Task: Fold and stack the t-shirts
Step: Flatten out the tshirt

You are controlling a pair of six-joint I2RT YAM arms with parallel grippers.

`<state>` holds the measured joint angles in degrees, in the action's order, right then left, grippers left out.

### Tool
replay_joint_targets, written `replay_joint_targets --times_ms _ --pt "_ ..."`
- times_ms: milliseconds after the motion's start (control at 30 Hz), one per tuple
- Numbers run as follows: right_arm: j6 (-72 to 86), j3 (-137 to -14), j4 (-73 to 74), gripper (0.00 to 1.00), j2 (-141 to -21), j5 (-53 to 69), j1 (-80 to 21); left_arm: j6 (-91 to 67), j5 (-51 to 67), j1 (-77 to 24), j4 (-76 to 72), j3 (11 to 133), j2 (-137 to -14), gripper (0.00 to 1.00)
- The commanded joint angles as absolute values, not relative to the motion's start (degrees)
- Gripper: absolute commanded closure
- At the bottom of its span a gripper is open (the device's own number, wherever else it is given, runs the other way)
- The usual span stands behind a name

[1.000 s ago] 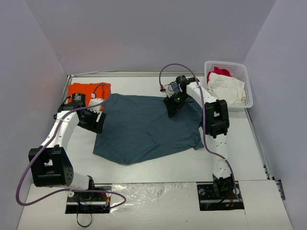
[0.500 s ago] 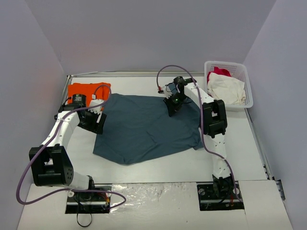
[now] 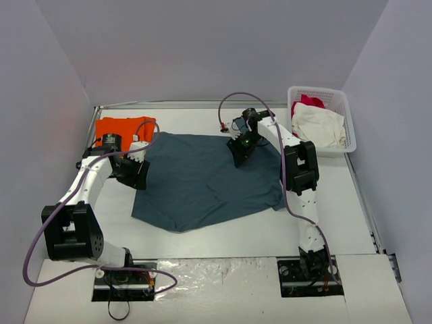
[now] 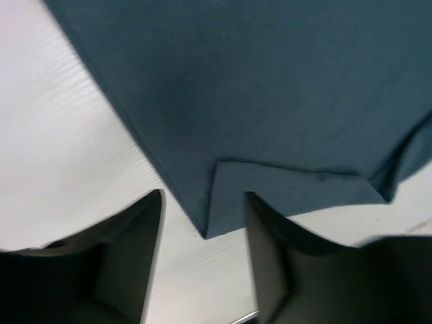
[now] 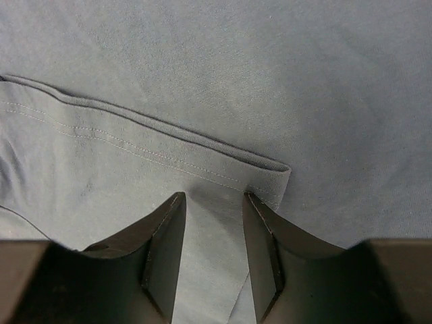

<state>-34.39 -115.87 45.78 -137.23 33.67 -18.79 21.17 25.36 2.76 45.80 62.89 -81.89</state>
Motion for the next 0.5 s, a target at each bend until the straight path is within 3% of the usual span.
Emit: replay_joint_targets --times_ms 0,33,100,133,467 --pt "-35.24 -116.81 47.37 0.64 -135.70 30.32 -18.90 28.98 36.01 1.59 51.23 65.47 -84.62 0.58" --pt "-35.24 -116.81 47.29 0.64 -135.70 30.24 -18.90 29.96 38.21 0.89 53.24 67.13 -87.60 0.76" --pt "-35.24 -116.63 47.37 0.64 -135.62 30.32 -18.90 32.85 39.28 -2.43 55.71 68.98 -90.86 0.85" --pt "-35.24 -116.46 47.37 0.64 -135.44 30.41 -18.90 32.70 37.98 -3.24 55.46 70.65 -94.19 0.97" --pt "-36.04 -115.75 47.20 0.61 -133.68 29.97 -17.58 24.53 26.90 -6.06 50.63 76.90 -109.07 0.98"
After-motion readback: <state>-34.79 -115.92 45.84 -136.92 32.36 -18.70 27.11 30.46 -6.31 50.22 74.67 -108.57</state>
